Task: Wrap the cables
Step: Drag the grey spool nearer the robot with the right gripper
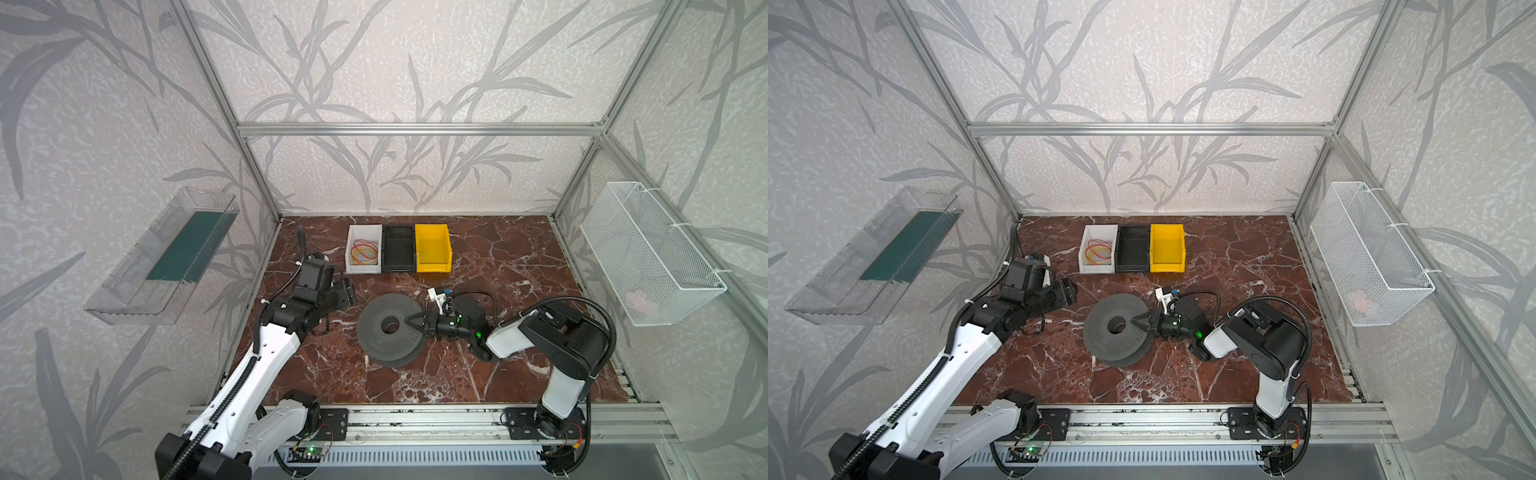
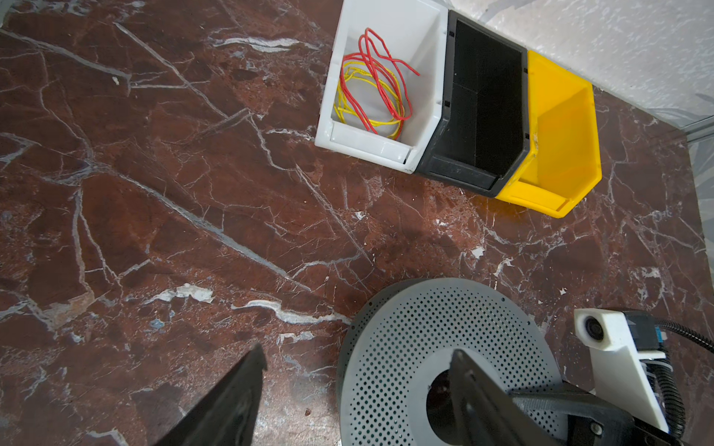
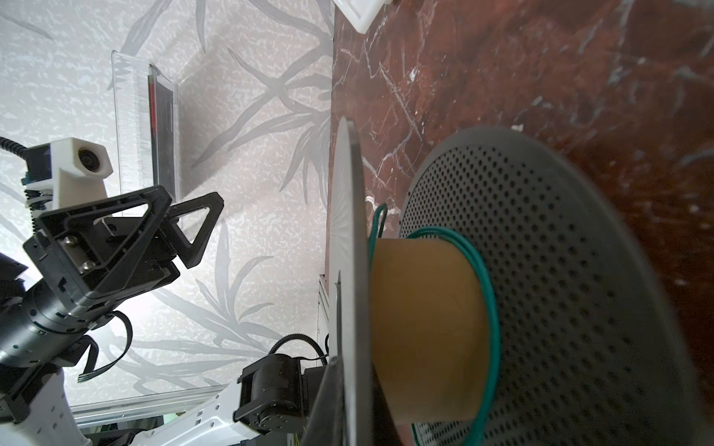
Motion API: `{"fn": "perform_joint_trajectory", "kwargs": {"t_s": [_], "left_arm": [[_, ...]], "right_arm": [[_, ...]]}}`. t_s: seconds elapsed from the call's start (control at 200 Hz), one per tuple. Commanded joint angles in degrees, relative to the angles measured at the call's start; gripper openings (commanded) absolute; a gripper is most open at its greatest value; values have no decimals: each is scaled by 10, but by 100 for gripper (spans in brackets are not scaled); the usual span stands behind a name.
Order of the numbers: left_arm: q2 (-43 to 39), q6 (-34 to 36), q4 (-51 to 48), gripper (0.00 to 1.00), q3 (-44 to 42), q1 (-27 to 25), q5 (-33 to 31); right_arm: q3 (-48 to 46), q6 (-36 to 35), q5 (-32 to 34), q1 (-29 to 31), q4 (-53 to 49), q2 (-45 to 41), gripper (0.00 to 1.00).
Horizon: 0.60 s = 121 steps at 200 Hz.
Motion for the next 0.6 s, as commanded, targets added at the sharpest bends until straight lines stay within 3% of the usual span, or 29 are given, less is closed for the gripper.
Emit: {"fn": "perform_joint_trajectory", "kwargs": {"t_s": [0.0,0.195,0.42,0.485,0.6], "left_arm": [[9,-8,9,76,20,0,4],[21,-4,16,78,19,0,7],[24,-1,3,83,30,0,7],[21,0,-4,84,32,0,7],[22,6,-31,84,39,0,3]], "right_arm": [[-20,-25,-1,0,11,18,0],[-32,-89,19,0,-72,-7,11],[-32,-153,55,1,-193,-65,42],[-28,-179,62,2,-234,-108,48],[-16,-233,82,2,-356,-186,67]]}}
